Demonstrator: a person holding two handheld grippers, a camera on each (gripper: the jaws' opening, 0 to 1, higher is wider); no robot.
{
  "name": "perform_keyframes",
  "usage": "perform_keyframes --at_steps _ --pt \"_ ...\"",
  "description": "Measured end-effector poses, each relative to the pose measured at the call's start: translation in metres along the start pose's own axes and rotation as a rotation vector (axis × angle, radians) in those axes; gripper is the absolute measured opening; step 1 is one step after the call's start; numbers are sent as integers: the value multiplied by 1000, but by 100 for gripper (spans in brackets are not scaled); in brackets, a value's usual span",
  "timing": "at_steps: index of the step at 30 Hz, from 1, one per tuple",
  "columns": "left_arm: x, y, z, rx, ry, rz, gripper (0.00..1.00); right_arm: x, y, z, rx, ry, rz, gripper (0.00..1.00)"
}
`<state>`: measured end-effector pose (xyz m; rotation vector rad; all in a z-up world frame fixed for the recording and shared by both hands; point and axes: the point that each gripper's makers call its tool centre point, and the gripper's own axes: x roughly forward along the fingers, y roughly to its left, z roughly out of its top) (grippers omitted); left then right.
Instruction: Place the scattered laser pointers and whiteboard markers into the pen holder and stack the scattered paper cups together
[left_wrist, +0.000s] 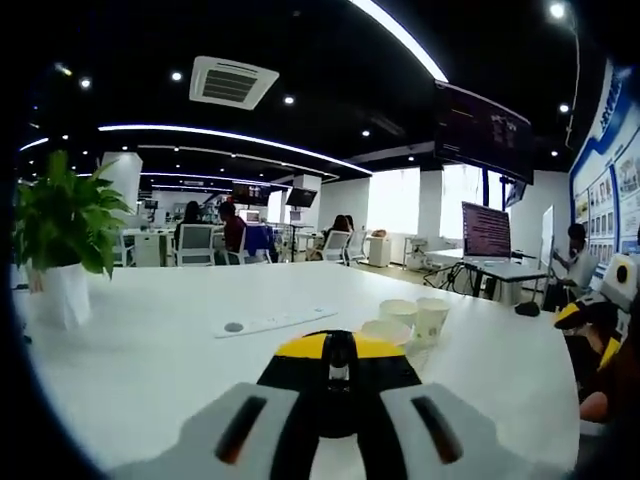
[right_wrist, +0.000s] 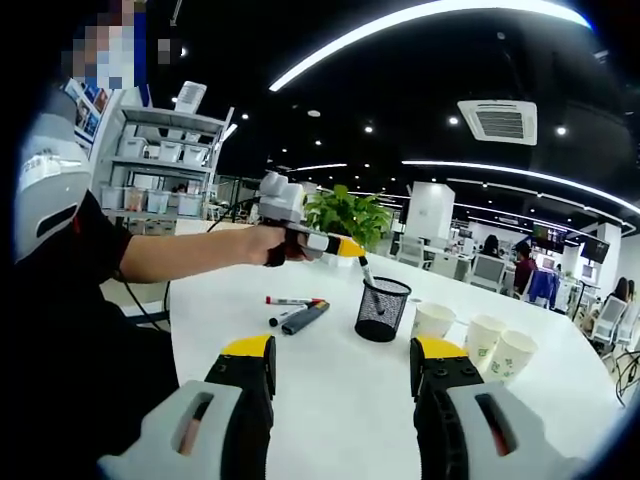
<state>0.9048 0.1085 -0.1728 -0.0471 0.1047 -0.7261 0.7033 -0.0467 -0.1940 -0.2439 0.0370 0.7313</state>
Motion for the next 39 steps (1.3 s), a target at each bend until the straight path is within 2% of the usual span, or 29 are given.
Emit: perform_keyframes --at_steps 11,19,28,39 --pt "6 2 -12 6 17 12 10 0 -1 -1 6 -1 0 56" --pt "11 0 -14 52 22 14 10 1 1 -1 6 1 5 56" --pt "15 0 -22 49 38 11 10 0 0 -1 6 -1 2 56" --pt "19 -2 -28 85 60 8 10 0 0 -3 3 1 2 56"
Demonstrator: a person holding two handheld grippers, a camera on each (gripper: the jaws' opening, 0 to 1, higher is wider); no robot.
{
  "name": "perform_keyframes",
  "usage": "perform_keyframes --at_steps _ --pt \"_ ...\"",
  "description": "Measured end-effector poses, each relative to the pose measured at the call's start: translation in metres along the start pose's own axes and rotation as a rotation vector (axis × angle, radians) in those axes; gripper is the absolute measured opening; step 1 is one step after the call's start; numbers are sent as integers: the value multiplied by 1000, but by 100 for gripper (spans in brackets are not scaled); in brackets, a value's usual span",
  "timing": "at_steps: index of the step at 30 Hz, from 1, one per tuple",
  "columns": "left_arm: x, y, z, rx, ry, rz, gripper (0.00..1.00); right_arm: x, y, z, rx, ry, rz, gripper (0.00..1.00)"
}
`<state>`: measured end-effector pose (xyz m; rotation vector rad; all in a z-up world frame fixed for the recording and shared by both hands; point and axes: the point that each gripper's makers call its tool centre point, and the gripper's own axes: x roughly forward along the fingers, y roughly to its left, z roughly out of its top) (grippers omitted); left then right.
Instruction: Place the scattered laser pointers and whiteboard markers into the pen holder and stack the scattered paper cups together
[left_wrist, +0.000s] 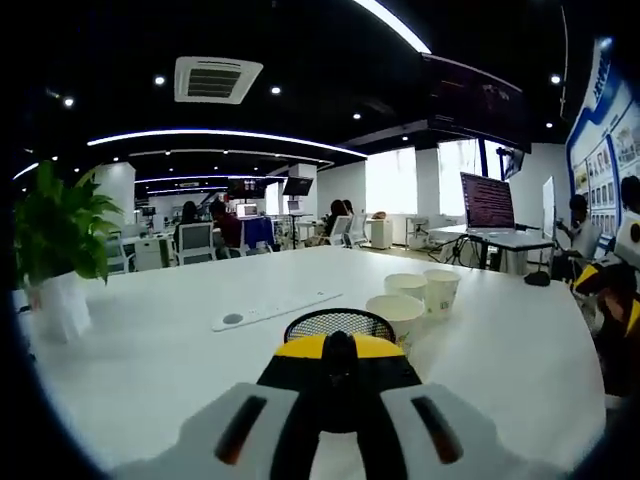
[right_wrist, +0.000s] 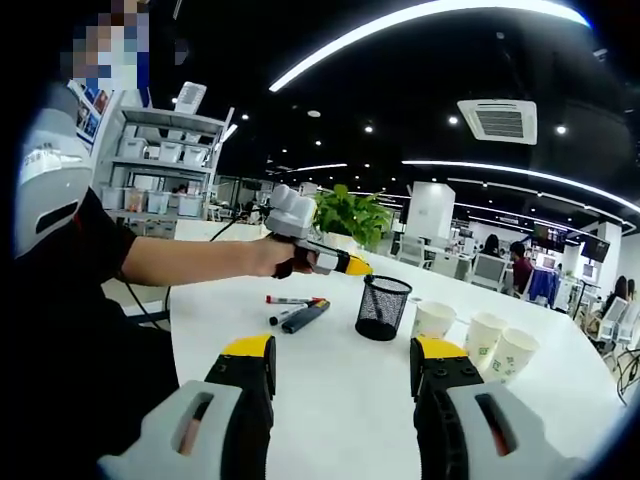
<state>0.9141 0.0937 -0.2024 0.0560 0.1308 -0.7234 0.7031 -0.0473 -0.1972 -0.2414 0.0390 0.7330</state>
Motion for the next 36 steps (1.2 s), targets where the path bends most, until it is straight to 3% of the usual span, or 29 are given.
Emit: perform_keyframes --at_steps 15,24,36 --pt "6 2 -10 -16 23 -4 10 0 0 -1 0 3 1 56" --pt "7 1 -10 33 34 -31 10 1 0 -1 -1 1 2 56" --pt "5 8 -8 55 5 6 18 1 -1 -2 0 4 -2 56"
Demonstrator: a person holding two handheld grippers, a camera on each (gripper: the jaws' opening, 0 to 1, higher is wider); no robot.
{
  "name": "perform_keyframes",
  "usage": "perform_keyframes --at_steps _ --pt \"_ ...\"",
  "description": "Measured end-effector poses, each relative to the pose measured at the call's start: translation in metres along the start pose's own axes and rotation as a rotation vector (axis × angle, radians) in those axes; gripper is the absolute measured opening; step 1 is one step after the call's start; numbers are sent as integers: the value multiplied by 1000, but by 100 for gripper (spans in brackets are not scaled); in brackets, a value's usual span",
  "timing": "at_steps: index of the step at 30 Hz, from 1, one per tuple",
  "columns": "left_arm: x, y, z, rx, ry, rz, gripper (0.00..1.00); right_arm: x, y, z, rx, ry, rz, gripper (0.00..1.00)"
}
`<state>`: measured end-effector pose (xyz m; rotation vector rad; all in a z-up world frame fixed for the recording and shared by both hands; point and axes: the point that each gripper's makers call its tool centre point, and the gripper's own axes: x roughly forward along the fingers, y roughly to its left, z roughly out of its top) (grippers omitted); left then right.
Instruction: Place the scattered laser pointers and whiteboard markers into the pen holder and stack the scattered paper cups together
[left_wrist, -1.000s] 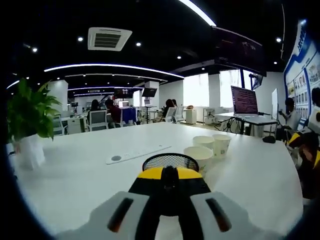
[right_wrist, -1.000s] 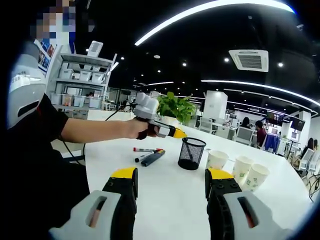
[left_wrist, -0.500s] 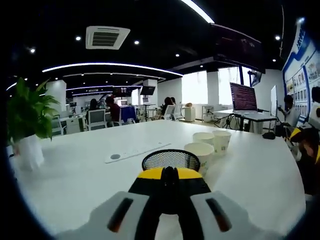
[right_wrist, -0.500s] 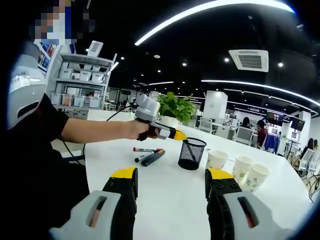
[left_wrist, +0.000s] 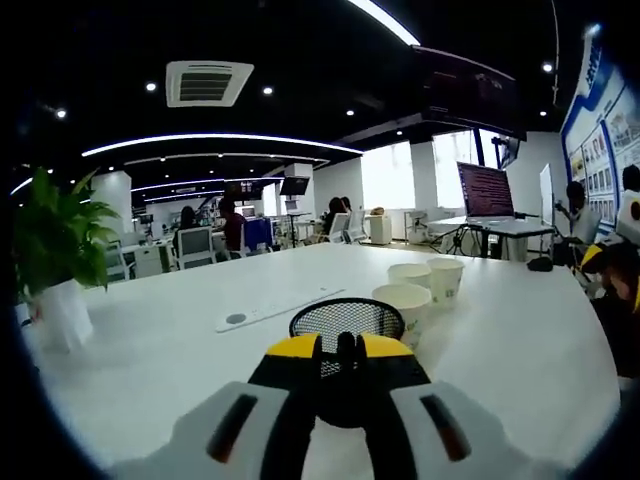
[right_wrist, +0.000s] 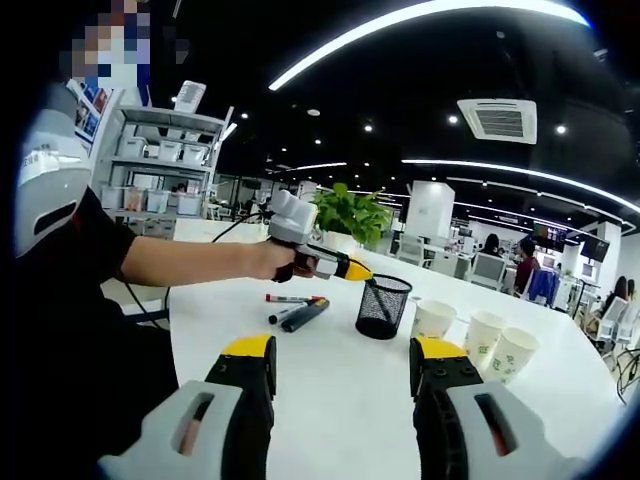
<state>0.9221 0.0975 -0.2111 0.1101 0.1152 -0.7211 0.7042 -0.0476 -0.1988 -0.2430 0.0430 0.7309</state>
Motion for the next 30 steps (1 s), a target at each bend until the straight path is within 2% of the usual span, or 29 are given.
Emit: perform_keyframes --at_steps 6,7,15,16,18,20,22,24,25,28,30 --pt "1 1 1 -9 -2 -4 18 1 0 -1 1 1 1 56" --pt "0 1 1 -45 -8 -9 19 1 1 0 1 2 4 56" --pt "-9 -2 10 -81 -38 -11 30 1 1 0 0 1 4 56" --pt "-10 1 15 -88 -60 -4 31 1 1 0 0 1 4 56" --pt "-15 -1 19 -106 -72 0 37 1 1 0 0 0 4 56" --pt "-17 -3 21 -112 -77 -17 41 1 2 1 0 0 5 56" --pt "-19 -7 26 -154 -78 -35 43 2 2 1 -1 0 7 56" --pt "-21 -10 33 -124 -89 -35 44 3 3 1 -1 1 7 56" --pt "-21 -14 36 -85 -82 -51 43 3 3 1 -1 2 8 56" --pt "-23 -18 40 -37 -73 -56 42 3 6 3 -4 -1 12 56" --pt "-25 -19 42 -30 -71 -57 41 3 7 4 -11 0 13 56"
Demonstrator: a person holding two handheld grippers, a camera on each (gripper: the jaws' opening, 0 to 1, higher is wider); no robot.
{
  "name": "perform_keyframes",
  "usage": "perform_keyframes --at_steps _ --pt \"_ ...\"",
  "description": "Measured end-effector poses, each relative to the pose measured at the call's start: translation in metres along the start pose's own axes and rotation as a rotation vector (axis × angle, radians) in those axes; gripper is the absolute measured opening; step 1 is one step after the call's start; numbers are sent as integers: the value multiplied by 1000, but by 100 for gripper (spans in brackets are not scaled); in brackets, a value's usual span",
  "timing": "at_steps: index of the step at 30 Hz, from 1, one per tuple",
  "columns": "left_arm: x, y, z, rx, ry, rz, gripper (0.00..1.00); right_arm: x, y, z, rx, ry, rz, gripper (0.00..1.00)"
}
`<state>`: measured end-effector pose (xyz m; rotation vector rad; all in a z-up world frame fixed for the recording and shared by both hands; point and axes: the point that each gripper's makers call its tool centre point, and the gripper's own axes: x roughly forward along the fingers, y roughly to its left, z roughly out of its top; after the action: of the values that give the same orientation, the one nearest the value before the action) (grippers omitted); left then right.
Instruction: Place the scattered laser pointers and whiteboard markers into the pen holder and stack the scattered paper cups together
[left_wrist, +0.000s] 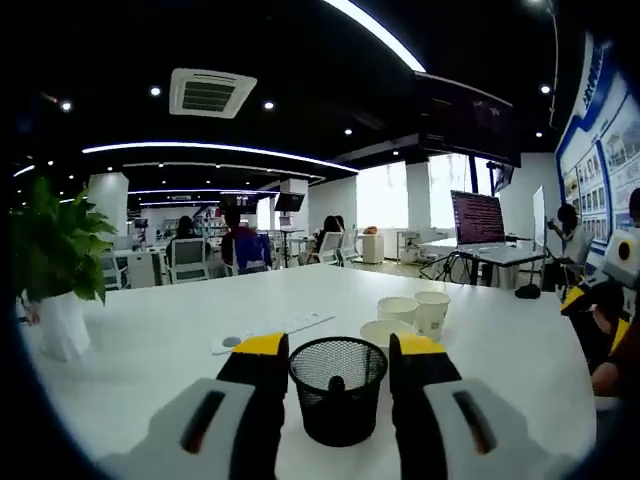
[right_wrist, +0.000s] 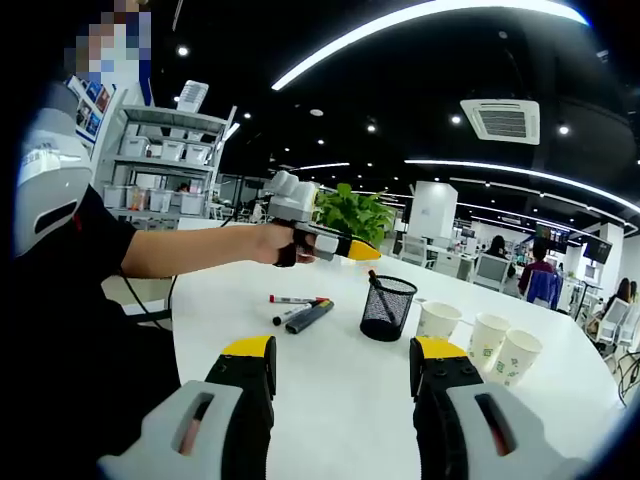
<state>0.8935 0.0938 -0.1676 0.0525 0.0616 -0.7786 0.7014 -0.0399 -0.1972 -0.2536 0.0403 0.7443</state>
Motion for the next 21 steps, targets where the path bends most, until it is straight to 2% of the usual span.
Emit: perform_keyframes --at_steps 2,13,18,21 --pt "-3 -1 3 22 -1 -2 38 0 0 1 -4 0 -1 56" --pt "-9 17 14 12 -5 18 46 0 0 3 -12 -1 -5 56" --pt "-23 29 20 -13 -17 27 50 -1 -1 4 -11 -7 -9 56" --pt "-30 32 22 -4 -12 43 49 0 -1 4 -12 -5 -8 56"
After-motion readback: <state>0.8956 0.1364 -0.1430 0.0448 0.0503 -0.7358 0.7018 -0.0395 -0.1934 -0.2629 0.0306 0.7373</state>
